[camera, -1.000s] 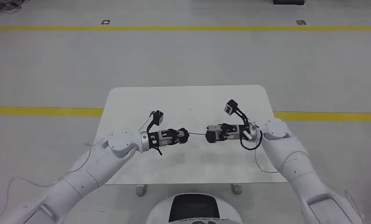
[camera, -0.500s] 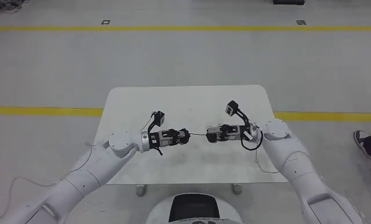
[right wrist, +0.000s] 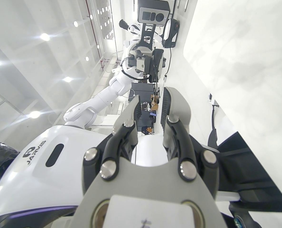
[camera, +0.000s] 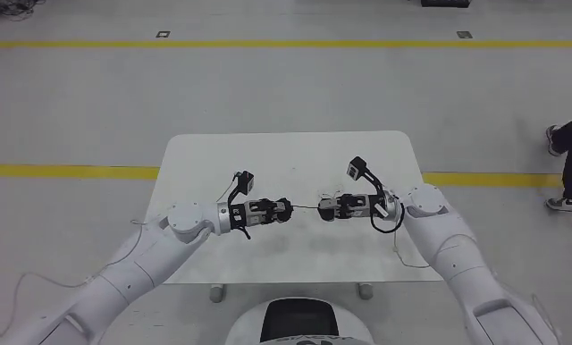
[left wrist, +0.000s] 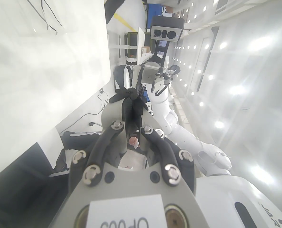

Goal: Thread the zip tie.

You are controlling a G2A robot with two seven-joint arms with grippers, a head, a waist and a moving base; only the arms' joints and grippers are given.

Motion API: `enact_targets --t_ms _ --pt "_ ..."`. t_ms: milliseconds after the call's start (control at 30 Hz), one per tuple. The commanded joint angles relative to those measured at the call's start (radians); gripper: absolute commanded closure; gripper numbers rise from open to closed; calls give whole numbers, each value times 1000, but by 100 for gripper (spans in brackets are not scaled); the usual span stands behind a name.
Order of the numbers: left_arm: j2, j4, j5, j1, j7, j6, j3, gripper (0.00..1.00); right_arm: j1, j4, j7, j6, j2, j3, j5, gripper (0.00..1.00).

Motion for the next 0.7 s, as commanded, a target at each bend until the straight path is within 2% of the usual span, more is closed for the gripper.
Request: enact_targets --t_ms 0,333,667 --pt "0 0 0 0 0 0 0 100 -1 -1 0 0 0 3 -3 83" --pt "0 0 0 0 0 0 0 100 -5 -3 0 0 -1 12 -19 90" --pt "0 0 0 0 0 0 0 100 -6 -2 0 0 -4 18 -24 88"
